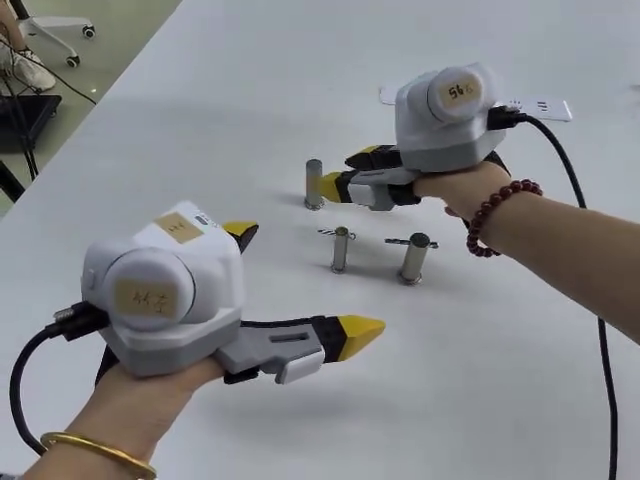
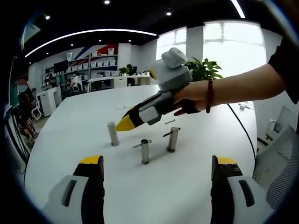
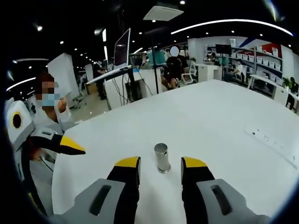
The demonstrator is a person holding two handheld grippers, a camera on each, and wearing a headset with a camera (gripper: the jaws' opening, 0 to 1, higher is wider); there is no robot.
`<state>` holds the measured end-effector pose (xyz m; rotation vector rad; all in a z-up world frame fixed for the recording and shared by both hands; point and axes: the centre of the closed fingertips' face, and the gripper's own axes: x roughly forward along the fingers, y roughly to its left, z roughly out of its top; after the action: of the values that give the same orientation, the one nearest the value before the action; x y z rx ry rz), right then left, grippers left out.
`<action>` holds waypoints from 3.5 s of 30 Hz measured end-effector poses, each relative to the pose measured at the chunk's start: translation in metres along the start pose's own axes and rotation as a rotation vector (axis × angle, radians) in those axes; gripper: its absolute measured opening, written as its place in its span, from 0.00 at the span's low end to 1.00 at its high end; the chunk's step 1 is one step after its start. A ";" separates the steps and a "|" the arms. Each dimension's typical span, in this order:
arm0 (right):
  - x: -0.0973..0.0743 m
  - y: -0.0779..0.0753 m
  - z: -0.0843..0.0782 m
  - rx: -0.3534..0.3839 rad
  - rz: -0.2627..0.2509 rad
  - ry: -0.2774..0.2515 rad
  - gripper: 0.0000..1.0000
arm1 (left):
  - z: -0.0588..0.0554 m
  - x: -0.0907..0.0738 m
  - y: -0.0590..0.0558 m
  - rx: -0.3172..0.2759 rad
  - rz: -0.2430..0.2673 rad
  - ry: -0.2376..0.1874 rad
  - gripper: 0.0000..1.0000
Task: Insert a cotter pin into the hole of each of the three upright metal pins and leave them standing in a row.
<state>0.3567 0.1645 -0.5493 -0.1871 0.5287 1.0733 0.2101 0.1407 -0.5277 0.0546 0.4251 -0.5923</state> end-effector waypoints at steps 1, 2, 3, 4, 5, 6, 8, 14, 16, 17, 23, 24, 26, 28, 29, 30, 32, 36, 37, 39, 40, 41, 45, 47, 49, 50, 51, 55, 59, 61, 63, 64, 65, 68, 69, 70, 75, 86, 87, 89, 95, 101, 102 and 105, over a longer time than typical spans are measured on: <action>0.000 0.001 0.000 0.001 -0.003 0.000 0.29 | 0.000 0.000 0.000 0.000 0.001 -0.001 0.95; 0.000 0.004 -0.001 0.005 -0.004 -0.001 0.29 | 0.001 0.000 0.001 0.002 0.002 -0.004 0.95; 0.003 0.003 0.000 0.006 -0.007 -0.003 0.29 | 0.002 0.000 0.000 0.001 -0.001 -0.007 0.95; 0.006 0.002 0.001 0.004 -0.008 -0.004 0.29 | 0.003 0.000 -0.001 -0.001 -0.006 -0.011 0.95; 0.007 0.002 0.002 0.001 -0.007 -0.007 0.28 | 0.004 0.000 -0.001 -0.002 -0.009 -0.013 0.95; 0.009 0.002 0.003 0.003 -0.004 -0.010 0.26 | 0.004 0.000 -0.002 0.000 -0.011 -0.012 0.95; 0.015 0.000 0.002 0.005 -0.002 -0.012 0.24 | 0.004 0.001 -0.004 0.011 -0.016 -0.009 0.95; 0.026 0.003 0.003 -0.020 0.010 -0.001 0.23 | 0.005 0.001 -0.003 0.011 -0.016 -0.012 0.94; 0.029 0.003 0.002 -0.028 0.012 0.003 0.21 | 0.005 0.001 -0.002 0.010 -0.011 -0.013 0.94; 0.029 0.002 0.001 -0.026 0.013 0.010 0.21 | 0.006 0.001 -0.002 0.009 -0.010 -0.013 0.94; 0.032 0.002 -0.007 -0.013 0.008 0.035 0.14 | 0.010 0.000 -0.001 -0.002 -0.010 -0.033 0.93; 0.032 0.002 -0.007 -0.010 0.008 0.037 0.13 | 0.010 0.001 -0.001 -0.005 -0.010 -0.033 0.93; 0.031 0.004 -0.007 -0.002 0.008 0.036 0.13 | 0.009 0.001 -0.001 -0.005 -0.011 -0.027 0.93; 0.031 0.006 -0.005 0.006 0.007 0.031 0.13 | 0.009 0.001 -0.001 -0.003 -0.013 -0.027 0.93; 0.031 0.006 -0.005 0.008 0.006 0.029 0.13 | 0.009 0.002 -0.001 -0.001 -0.014 -0.028 0.93; 0.031 0.007 -0.004 0.007 0.005 0.028 0.12 | 0.009 0.002 -0.002 0.000 -0.014 -0.028 0.93; 0.031 0.008 -0.004 0.006 0.005 0.030 0.11 | 0.008 0.002 -0.002 0.000 -0.015 -0.023 0.93; 0.034 0.008 -0.003 -0.004 -0.002 0.036 0.11 | 0.008 0.002 0.000 -0.005 -0.011 -0.024 0.93; 0.033 0.008 -0.003 -0.022 -0.002 0.040 0.11 | 0.009 0.002 0.000 -0.006 -0.011 -0.025 0.92; 0.032 0.009 -0.003 -0.050 0.001 0.048 0.10 | 0.009 0.002 0.000 -0.006 -0.011 -0.026 0.92; 0.031 0.010 -0.003 -0.052 0.006 0.054 0.10 | 0.009 0.002 0.000 -0.005 -0.013 -0.027 0.92; 0.031 0.010 -0.003 -0.056 0.008 0.059 0.09 | 0.009 0.002 -0.001 -0.005 -0.014 -0.027 0.92; 0.030 0.010 -0.004 -0.097 0.011 0.073 0.09 | 0.010 0.002 -0.003 0.010 -0.024 -0.027 0.92; 0.030 0.009 -0.004 -0.095 0.010 0.074 0.09 | 0.010 0.002 -0.003 0.014 -0.023 -0.024 0.92; 0.030 0.007 -0.004 -0.075 0.009 0.074 0.09 | 0.010 0.002 -0.003 0.010 -0.024 -0.024 0.92; 0.031 0.005 -0.004 -0.077 0.006 0.074 0.08 | 0.010 0.002 -0.003 0.009 -0.022 -0.025 0.92; 0.032 0.003 -0.004 -0.079 0.004 0.077 0.08 | 0.010 0.002 -0.002 0.010 -0.021 -0.025 0.92; 0.026 -0.004 -0.007 -0.071 -0.004 0.084 0.08 | 0.009 0.002 -0.002 0.010 -0.021 -0.022 0.92; 0.017 -0.011 -0.012 -0.071 -0.017 0.093 0.08 | 0.009 0.003 -0.003 0.013 -0.025 -0.023 0.93; 0.010 -0.014 -0.015 -0.083 -0.028 0.098 0.08 | 0.009 0.003 -0.003 0.014 -0.024 -0.023 0.93; 0.005 -0.016 -0.016 -0.084 -0.028 0.100 0.08 | 0.009 0.003 -0.003 0.015 -0.025 -0.025 0.93; 0.001 -0.017 -0.018 -0.082 -0.027 0.101 0.08 | 0.009 0.003 -0.003 0.014 -0.023 -0.025 0.93; -0.002 -0.018 -0.019 -0.085 -0.030 0.102 0.08 | 0.009 0.003 -0.003 0.015 -0.024 -0.023 0.93; -0.012 -0.022 -0.022 -0.099 -0.049 0.108 0.08 | 0.008 0.003 -0.002 0.016 -0.021 -0.020 0.93; -0.014 -0.023 -0.022 -0.098 -0.051 0.108 0.08 | 0.008 0.003 -0.002 0.016 -0.021 -0.019 0.93; -0.017 -0.026 -0.024 -0.098 -0.053 0.108 0.08 | 0.008 0.003 -0.002 0.017 -0.020 -0.019 0.93; -0.030 -0.034 -0.028 -0.131 -0.072 0.125 0.08 | 0.008 0.003 -0.003 0.020 -0.023 -0.019 0.93; -0.062 -0.044 -0.044 -0.118 -0.087 0.136 0.08 | 0.008 0.002 -0.005 0.025 -0.027 -0.016 0.92; -0.065 -0.045 -0.047 -0.114 -0.090 0.137 0.08 | 0.008 0.002 -0.005 0.026 -0.027 -0.016 0.92; -0.073 -0.048 -0.051 -0.110 -0.093 0.139 0.08 | 0.007 0.002 -0.005 0.027 -0.027 -0.014 0.92; -0.094 -0.053 -0.061 -0.084 -0.092 0.134 0.08 | 0.007 0.003 -0.005 0.029 -0.030 -0.012 0.92; -0.115 -0.052 -0.072 -0.085 -0.103 0.134 0.08 | 0.006 0.003 -0.005 0.027 -0.031 -0.007 0.92; -0.117 -0.052 -0.073 -0.086 -0.104 0.134 0.08 | 0.005 0.003 -0.005 0.027 -0.031 -0.005 0.92; -0.126 -0.055 -0.079 -0.072 -0.107 0.133 0.08 | 0.005 0.004 -0.006 0.029 -0.032 -0.006 0.92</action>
<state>0.3330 0.0084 -0.5611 -0.3484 0.5930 0.9809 0.2116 0.1333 -0.5242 0.0737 0.4123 -0.6300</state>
